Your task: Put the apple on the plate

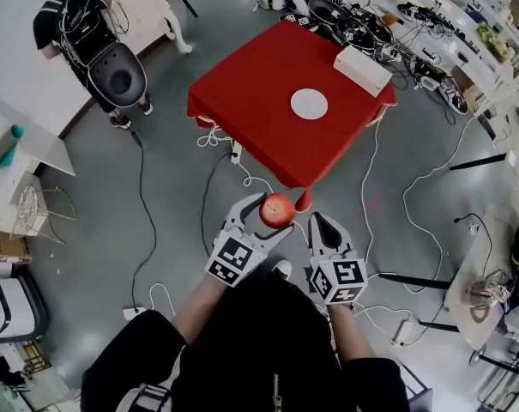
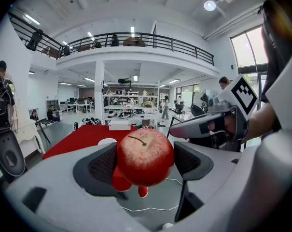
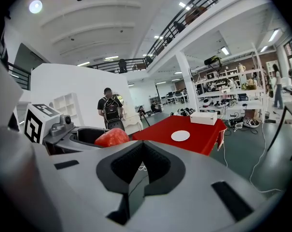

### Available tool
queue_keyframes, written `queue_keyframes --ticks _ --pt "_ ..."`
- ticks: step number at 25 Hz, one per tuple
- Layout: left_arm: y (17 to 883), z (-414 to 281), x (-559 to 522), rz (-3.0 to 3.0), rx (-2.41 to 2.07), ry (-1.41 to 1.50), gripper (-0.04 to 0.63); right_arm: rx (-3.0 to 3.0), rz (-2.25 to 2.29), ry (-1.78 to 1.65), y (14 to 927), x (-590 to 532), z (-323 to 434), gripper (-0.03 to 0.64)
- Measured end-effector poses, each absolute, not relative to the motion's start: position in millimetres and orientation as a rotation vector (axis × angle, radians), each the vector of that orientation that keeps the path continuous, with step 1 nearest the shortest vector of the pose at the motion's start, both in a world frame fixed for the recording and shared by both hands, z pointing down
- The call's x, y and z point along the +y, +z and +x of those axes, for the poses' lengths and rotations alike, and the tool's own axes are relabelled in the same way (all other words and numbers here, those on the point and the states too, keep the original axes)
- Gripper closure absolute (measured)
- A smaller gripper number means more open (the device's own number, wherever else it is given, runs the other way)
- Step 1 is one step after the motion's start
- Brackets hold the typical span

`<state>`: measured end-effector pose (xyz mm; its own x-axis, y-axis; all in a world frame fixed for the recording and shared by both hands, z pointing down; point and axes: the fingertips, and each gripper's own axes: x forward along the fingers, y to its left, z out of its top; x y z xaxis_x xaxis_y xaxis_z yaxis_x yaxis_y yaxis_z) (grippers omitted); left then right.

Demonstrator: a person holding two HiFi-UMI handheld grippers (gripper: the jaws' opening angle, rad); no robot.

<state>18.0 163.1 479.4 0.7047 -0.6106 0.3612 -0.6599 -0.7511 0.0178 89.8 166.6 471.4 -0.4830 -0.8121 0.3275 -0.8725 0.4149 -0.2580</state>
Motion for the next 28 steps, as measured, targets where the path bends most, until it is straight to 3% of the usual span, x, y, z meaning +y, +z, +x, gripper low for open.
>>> queue_keyframes --ticks 17,28 --pt "500.5 43.0 99.1 2.764 -0.991 0.530 0.225 -2.507 1.525 0.624 484.6 108.7 115.9 0.607" --pt "516.9 47.9 -40.0 2.741 -0.930 0.496 0.225 -2.421 1.589 0.622 484.2 -16.4 127.3 0.607"
